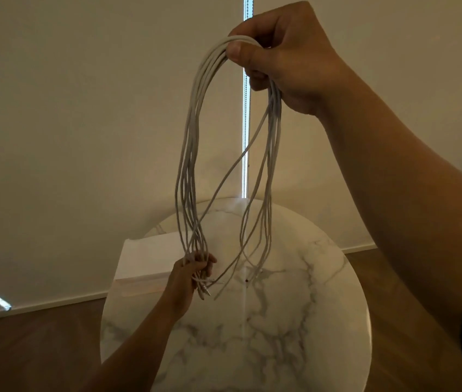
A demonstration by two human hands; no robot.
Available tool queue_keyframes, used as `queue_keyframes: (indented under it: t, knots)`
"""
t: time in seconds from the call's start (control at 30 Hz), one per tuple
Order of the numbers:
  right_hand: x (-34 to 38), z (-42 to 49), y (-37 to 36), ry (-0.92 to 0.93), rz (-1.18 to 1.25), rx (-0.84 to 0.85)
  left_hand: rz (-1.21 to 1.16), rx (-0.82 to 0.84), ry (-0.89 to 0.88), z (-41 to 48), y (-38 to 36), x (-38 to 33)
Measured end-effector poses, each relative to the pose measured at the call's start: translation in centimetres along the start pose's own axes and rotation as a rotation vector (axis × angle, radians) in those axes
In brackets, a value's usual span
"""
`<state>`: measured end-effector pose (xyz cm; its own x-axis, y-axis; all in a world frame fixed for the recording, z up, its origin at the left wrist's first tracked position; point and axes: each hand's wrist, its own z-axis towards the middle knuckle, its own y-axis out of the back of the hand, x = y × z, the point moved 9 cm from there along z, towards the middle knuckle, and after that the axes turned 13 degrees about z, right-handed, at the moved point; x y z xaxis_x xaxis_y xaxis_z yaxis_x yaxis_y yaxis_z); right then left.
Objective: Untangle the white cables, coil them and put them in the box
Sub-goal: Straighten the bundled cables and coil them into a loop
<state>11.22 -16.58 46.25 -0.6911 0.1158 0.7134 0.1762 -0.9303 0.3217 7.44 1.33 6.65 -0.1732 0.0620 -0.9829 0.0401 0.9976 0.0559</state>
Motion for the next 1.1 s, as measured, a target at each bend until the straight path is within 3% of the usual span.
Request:
queue_keyframes:
  t: [0.1,0.2,0.37,0.57,0.87,0.93,1.03,1.1]
  knots:
    - [-0.3,-0.3,0.2,-0.028,-0.06,0.01,0.243,-0.02,-0.077,-0.4,0.0,-0.1]
    - [-0.4,-0.7,-0.2,-0.039,-0.077,0.052,0.573,-0.219,-0.154,-0.1,1.6,-0.6]
    - [-0.6,-0.8,0.1,-0.055,-0.051,0.025,0.421,-0.166,-0.097,0.2,1.8,-0.1]
    - [-0.2,-1.1,0.2,-0.056,-0.093,0.074,0.696,-0.302,-0.087,0.2,4.2,-0.5]
    - [0.0,-0.9,-1.6,-0.051,0.024,0.112,0.765,0.392,-0.186,-0.9,-1.3,-1.0]
    - [0.2,-1.0,-1.9,-0.052,0.029,0.151,0.745,0.443,-0.286,-1.3,-1.3,-5.9]
    - [0.8,-1.1,-2.9,-0.035,0.008,0.22,0.358,0.346,-0.466,-2.3,-0.7,-15.9]
    - [0.9,-1.1,-3.7,-0.021,-0.01,0.253,0.258,0.358,-0.606,-2.5,-1.9,-20.6]
